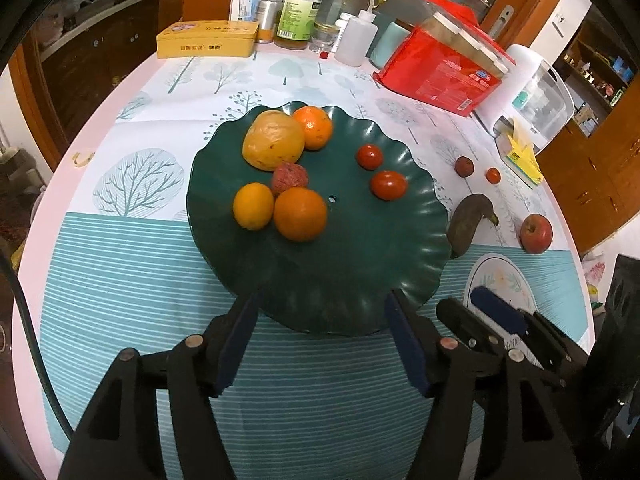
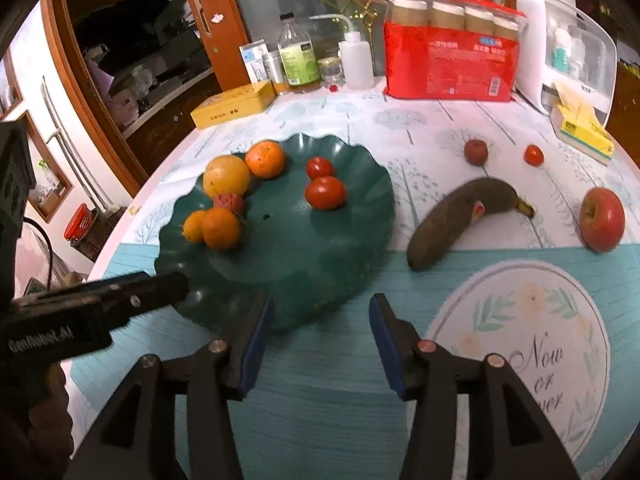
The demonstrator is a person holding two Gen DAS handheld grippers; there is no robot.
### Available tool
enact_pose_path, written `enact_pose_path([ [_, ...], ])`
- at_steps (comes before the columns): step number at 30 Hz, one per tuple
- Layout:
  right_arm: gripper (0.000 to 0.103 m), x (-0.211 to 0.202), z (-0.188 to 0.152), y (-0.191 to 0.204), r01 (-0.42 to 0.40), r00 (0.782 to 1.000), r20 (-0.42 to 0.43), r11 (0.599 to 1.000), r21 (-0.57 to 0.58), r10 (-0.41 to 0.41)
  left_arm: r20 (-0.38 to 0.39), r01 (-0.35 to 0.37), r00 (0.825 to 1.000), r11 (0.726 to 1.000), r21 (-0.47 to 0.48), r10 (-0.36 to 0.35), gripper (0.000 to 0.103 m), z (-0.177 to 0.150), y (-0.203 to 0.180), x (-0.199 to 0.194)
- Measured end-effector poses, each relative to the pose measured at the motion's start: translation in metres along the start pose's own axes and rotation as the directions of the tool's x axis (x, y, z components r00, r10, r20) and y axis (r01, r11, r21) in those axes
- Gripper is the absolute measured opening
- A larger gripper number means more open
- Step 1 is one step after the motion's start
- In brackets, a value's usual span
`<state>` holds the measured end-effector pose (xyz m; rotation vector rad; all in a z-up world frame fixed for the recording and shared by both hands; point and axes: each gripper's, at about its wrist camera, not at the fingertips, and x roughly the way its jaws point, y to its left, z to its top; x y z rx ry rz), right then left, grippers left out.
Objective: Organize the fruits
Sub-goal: 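Release the lychee and orange on the plate and move both tools toward the banana and apple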
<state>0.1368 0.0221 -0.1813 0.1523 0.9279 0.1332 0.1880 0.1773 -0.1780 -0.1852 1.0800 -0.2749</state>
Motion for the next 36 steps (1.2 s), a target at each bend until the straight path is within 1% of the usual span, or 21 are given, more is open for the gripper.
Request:
enact_pose_path([
  [5,0.051,-0.007,-0.013,-0.018,0.01,1.0,-0.027,0.999,0.041,-0.009,-0.004,-0.003,1.0,1.0,0.031,0.003,0.068,-0.003,-0.018,-0.004],
  [10,0.051,-0.02,-0.026,-0.049,0.027,0.999,-0.048,0.994,0.106,-0.022,-0.027,-0.004,1.0,0.995,0.098,0.007,0.07,-0.009,-0.048,-0.002],
  [14,0.051,-0.03,-0.034,-0.077,0.044,0.997,-0.065,0.987,0.154,-0.034,-0.047,-0.008,0.999,0.987,0.161,0.016,0.073,-0.013,-0.074,0.0],
  [21,0.053,-0.045,-0.043,-0.132,0.068,0.994,-0.096,0.975,0.212,-0.049,-0.096,-0.009,0.995,0.958,0.288,0.038,0.076,-0.011,-0.122,0.006],
  [26,0.058,-0.055,-0.039,-0.172,0.086,0.993,-0.104,0.969,0.232,-0.064,-0.106,-0.041,0.991,0.935,0.353,0.084,0.08,0.0,-0.154,0.011],
  [31,0.066,-0.065,-0.027,-0.209,0.099,0.993,-0.092,0.968,0.231,-0.079,-0.122,-0.072,0.984,0.917,0.393,0.13,0.08,0.018,-0.18,0.024],
  [34,0.071,-0.069,-0.017,-0.23,0.096,0.993,-0.086,0.97,0.222,-0.078,-0.124,-0.099,0.978,0.896,0.434,0.168,0.081,0.03,-0.195,0.033],
  [36,0.072,-0.07,-0.007,-0.244,0.092,0.994,-0.084,0.973,0.212,-0.075,-0.125,-0.111,0.974,0.881,0.459,0.188,0.081,0.038,-0.205,0.04],
])
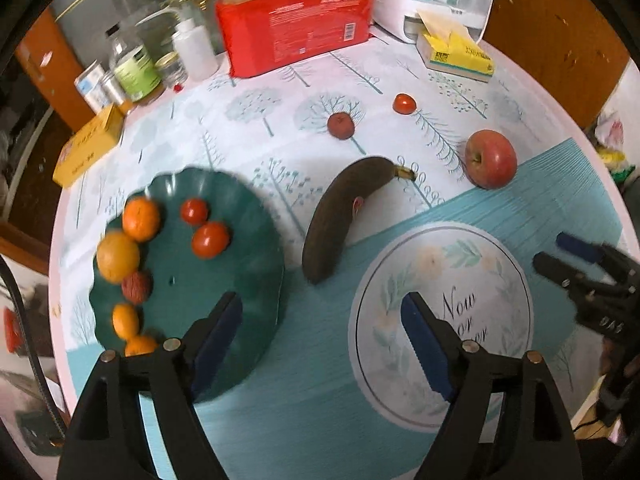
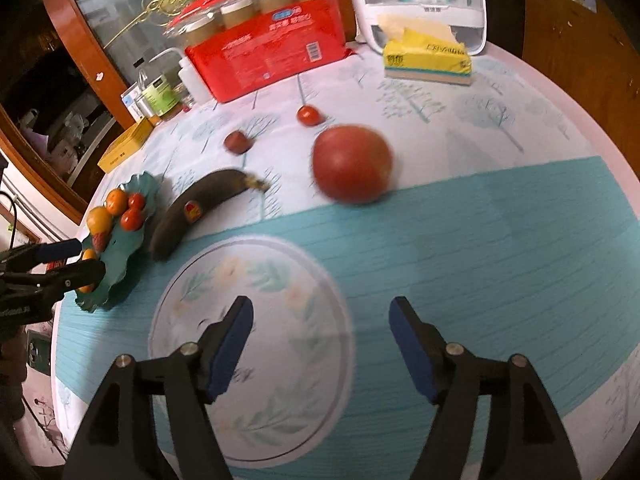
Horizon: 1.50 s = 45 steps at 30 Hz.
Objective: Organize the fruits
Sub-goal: 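Release the lychee and orange on the plate and move both tools toward the banana and apple, then grasp the dark banana with the left tool while the right tool grasps the red apple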
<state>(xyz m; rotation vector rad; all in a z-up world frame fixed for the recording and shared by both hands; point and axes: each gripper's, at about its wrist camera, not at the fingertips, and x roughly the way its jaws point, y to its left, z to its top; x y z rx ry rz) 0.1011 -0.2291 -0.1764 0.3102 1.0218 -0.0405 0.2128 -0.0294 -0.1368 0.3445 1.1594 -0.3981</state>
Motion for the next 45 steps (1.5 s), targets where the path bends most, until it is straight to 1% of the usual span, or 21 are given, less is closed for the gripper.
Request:
enact_pose_path([
  [6,0.077,0.002,0.035,-0.02,-0.017,1.0,0.009,0.999,-0.046,0.017,-0.026,-0.069,0.997,0.995,0.069,0.071,0.081,0.035,-0.013,0.013],
  [11,0.079,0.007,0.057,-0.023,-0.03,0.999,0.016,0.995,-0.099,0.031,-0.061,-0.115,0.991,0.986,0.117,0.123,0.081,0.065,-0.023,0.029],
  [14,0.08,0.015,0.068,-0.022,-0.031,0.999,0.025,0.991,-0.133,0.035,-0.082,-0.111,0.989,0.986,0.125,0.121,0.081,0.076,-0.026,0.04],
  [18,0.081,0.03,0.071,-0.019,-0.033,0.999,0.015,0.987,-0.158,0.036,-0.115,-0.104,0.986,0.986,0.131,0.119,0.081,0.087,-0.031,0.059],
  [20,0.081,0.035,0.071,-0.019,-0.031,0.999,0.031,0.986,-0.164,0.036,-0.133,-0.096,0.985,0.988,0.123,0.113,0.081,0.089,-0.033,0.07],
  [22,0.081,0.041,0.071,-0.019,-0.024,0.999,0.04,0.987,-0.161,0.031,-0.142,-0.096,0.983,0.989,0.117,0.112,0.081,0.09,-0.034,0.079],
  [26,0.081,0.05,0.071,-0.022,-0.022,0.997,0.07,0.989,-0.143,0.032,-0.175,-0.069,0.981,0.992,0.105,0.087,0.081,0.09,-0.033,0.098],
  [28,0.081,0.056,0.071,-0.022,-0.027,0.997,0.07,0.99,-0.14,0.037,-0.184,-0.077,0.978,0.991,0.107,0.096,0.081,0.091,-0.033,0.106],
  [32,0.081,0.068,0.07,-0.022,-0.011,0.997,0.074,0.99,-0.141,0.021,-0.179,-0.087,0.978,0.99,0.115,0.106,0.081,0.092,-0.033,0.115],
  [37,0.081,0.075,0.068,-0.02,0.004,0.994,0.111,0.988,-0.154,0.013,-0.178,-0.061,0.981,0.992,0.108,0.08,0.08,0.092,-0.029,0.124],
  [41,0.081,0.074,0.067,-0.018,0.01,0.989,0.146,0.986,-0.167,0.015,-0.155,-0.058,0.985,0.991,0.12,0.076,0.073,0.09,-0.027,0.128],
  [45,0.081,0.075,0.066,-0.015,0.027,0.986,0.169,0.984,-0.176,0.003,-0.129,-0.03,0.991,0.994,0.107,0.044,0.068,0.09,-0.024,0.128],
])
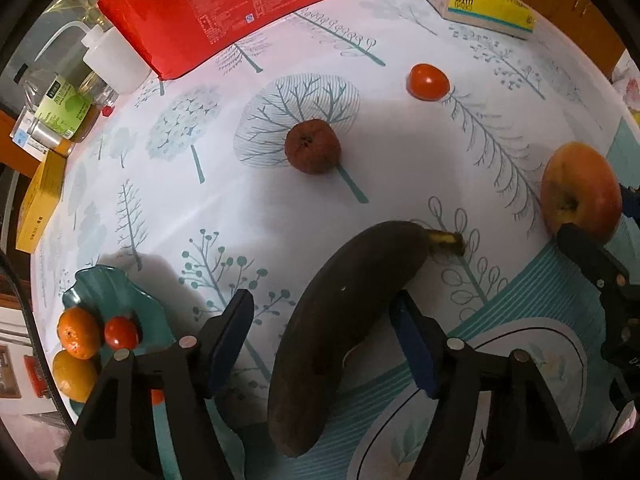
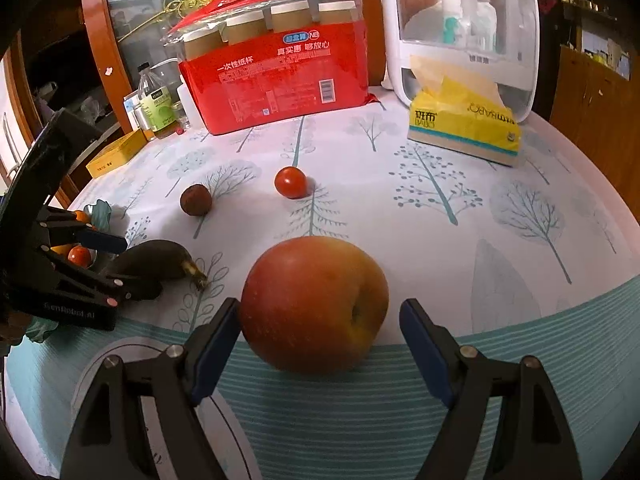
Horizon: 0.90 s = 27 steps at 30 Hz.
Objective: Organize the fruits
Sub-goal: 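Grasp the dark banana with the left tool while the right tool grasps the red apple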
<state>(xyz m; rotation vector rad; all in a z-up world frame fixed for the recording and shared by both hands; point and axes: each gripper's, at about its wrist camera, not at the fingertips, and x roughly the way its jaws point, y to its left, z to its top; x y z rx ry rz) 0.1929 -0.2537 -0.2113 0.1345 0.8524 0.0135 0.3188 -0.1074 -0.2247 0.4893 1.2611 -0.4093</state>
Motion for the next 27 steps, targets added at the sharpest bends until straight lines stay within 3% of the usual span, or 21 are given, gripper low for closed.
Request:
enact_pose_path([
  [8,0.071,0.0,0.0,0.002,0.001,1.0,0.001,1.0,-0.009,-0.001,0.044,0.127,0.991,0.991,-0.028,-0.126,0.052,-0.006,0.01,0.002],
  [18,0.07,-0.003,0.0,-0.005,-0.028,0.999,-0.024,0.999,0.032,0.029,0.113,0.126,0.986,0.992,-0.033,-0.122,0.049,-0.016,0.008,-0.001],
  [27,0.07,-0.009,-0.004,-0.008,-0.059,0.997,-0.045,0.996,0.07,0.062,0.144,0.109,0.985,0.986,-0.128,-0.09,0.039,-0.023,0.022,-0.006],
])
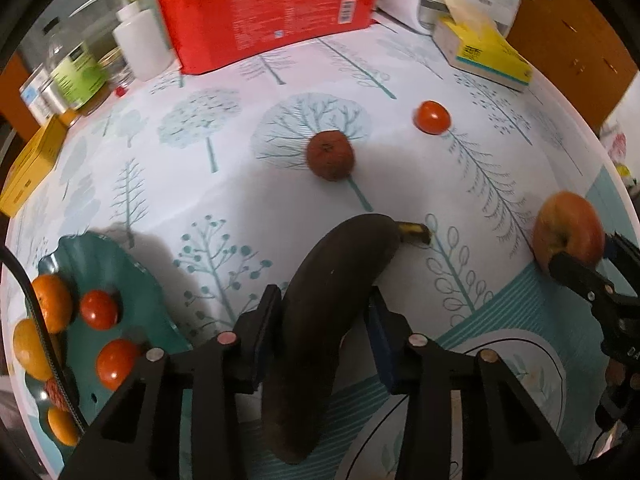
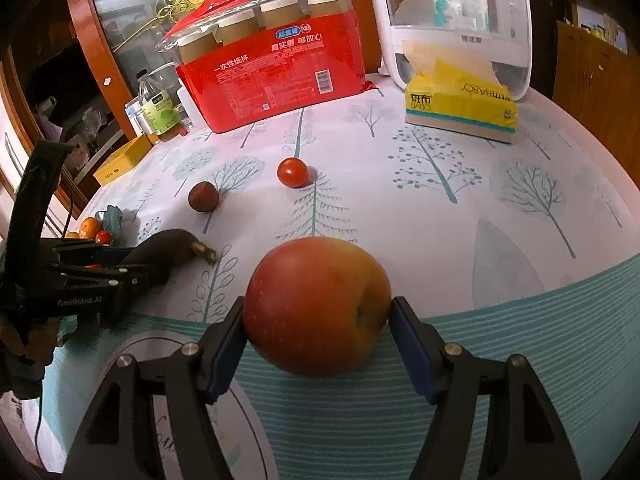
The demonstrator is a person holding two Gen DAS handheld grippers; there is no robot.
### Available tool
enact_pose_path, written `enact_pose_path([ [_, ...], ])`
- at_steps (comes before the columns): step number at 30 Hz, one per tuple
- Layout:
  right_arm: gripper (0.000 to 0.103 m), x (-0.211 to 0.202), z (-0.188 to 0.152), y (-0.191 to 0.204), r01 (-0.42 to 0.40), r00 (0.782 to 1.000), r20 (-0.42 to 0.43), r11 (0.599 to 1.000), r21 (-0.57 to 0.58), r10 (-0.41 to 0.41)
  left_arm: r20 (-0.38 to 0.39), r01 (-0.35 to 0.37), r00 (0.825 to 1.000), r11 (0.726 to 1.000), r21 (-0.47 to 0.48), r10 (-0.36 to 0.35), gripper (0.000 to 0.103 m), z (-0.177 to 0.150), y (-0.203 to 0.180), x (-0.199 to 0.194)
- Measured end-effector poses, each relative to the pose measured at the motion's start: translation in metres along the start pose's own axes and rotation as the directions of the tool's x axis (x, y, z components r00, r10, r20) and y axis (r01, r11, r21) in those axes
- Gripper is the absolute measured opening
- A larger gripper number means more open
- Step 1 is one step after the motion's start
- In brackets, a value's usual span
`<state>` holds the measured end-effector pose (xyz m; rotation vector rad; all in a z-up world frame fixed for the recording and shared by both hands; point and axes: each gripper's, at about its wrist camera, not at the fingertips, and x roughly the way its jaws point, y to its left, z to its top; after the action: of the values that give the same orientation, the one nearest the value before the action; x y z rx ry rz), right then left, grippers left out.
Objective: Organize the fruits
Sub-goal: 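Grasp the dark banana with the left tool while the right tool grasps the red apple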
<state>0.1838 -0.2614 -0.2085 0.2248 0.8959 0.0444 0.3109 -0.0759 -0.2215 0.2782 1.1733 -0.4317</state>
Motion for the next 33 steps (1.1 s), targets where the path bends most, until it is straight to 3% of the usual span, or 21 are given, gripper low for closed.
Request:
enact_pose_path([
  [11,0.07,-0.014,-0.002,0.01,-0.038,0.999,-0.001,0.999,-0.002,0.038,0.073,0.025,0.997,0.984,-0.178,-0.012,0.033,-0.013,0.033,-0.018],
  [19,0.07,-0.024,-0.001,0.03,-0.069,0.998,-0.001,0.997,-0.042,0.069,0.16,0.028,0.987,0.97,-0.243,0.012,0.032,-0.025,0.041,-0.046],
  [33,0.07,-0.05,-0.002,0.082,-0.111,0.993,0.032,0.985,-0.133,0.117,0.339,0.051,0.938,0.942,-0.331,0.069,0.032,-0.059,0.076,-0.126],
])
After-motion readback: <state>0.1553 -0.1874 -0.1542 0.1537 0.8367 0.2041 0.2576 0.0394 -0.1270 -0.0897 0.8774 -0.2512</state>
